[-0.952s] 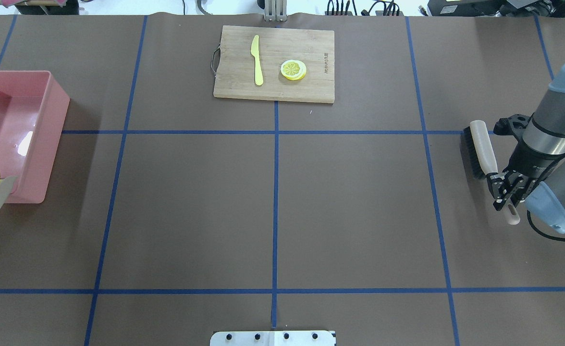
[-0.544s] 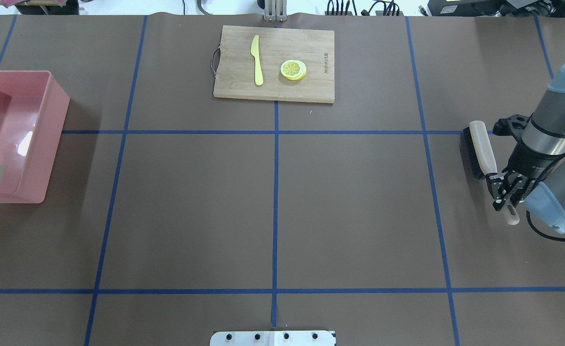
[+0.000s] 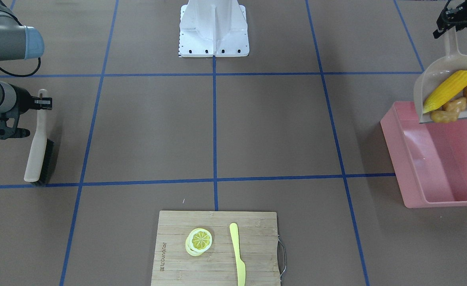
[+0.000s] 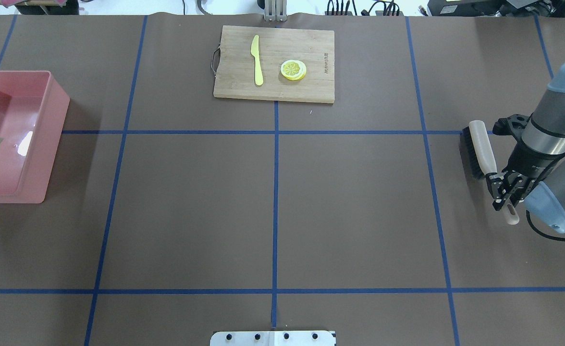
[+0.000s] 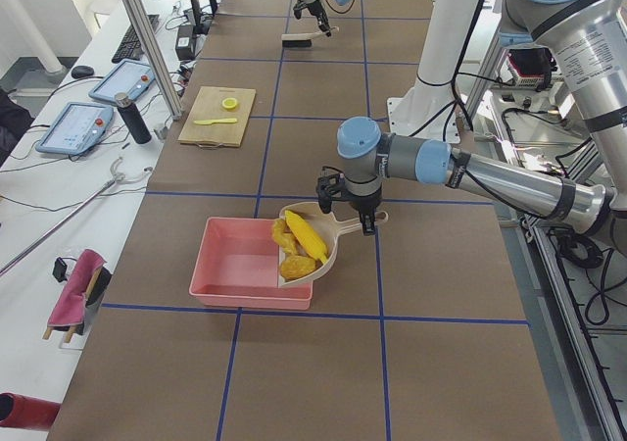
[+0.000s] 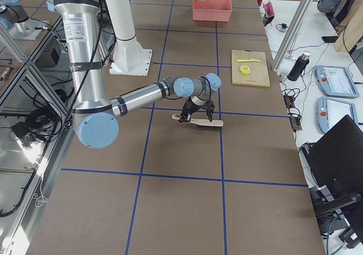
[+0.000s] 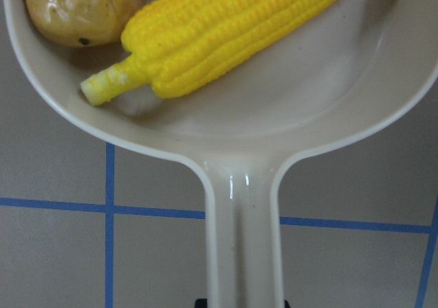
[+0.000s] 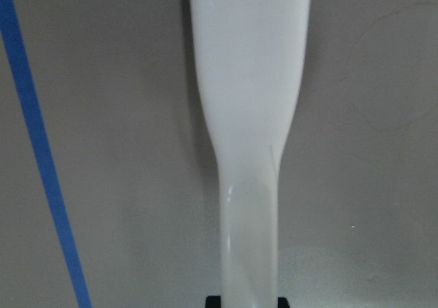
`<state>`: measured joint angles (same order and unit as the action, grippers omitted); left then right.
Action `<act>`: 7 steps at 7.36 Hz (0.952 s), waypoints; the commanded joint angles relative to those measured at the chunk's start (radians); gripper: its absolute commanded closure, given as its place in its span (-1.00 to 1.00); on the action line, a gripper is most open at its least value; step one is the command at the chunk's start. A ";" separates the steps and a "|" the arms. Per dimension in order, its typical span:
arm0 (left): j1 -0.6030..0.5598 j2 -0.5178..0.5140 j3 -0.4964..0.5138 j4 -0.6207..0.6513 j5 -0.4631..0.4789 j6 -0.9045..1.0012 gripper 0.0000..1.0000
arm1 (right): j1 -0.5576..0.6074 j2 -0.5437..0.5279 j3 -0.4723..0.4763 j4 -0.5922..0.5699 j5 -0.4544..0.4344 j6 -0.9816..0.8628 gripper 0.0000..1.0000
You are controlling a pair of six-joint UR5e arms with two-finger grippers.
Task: Sweep and dump trash into bin
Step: 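Tilt the dustpan to pour corn into the bin while the right sets the brush down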
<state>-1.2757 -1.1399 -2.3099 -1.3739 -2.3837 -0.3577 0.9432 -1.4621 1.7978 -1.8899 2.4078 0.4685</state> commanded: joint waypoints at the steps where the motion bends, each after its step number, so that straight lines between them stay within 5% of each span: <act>1: -0.043 -0.070 -0.002 0.102 -0.003 0.011 1.00 | 0.000 0.000 0.000 0.000 0.001 -0.001 0.41; 2: -0.051 -0.122 0.000 0.212 -0.006 0.055 1.00 | 0.000 0.000 0.000 0.000 0.001 -0.001 -0.01; 3: -0.059 -0.148 0.000 0.284 -0.009 0.119 1.00 | 0.000 0.002 0.000 0.000 -0.001 -0.001 -0.19; 6: -0.059 -0.224 0.001 0.451 -0.032 0.158 1.00 | 0.000 0.003 0.003 0.000 -0.001 -0.002 -0.21; 7: -0.059 -0.244 0.006 0.537 -0.032 0.222 1.00 | 0.002 0.002 0.008 0.000 0.001 -0.002 -0.44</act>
<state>-1.3341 -1.3577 -2.3085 -0.9335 -2.4117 -0.1966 0.9438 -1.4597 1.8011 -1.8899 2.4072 0.4664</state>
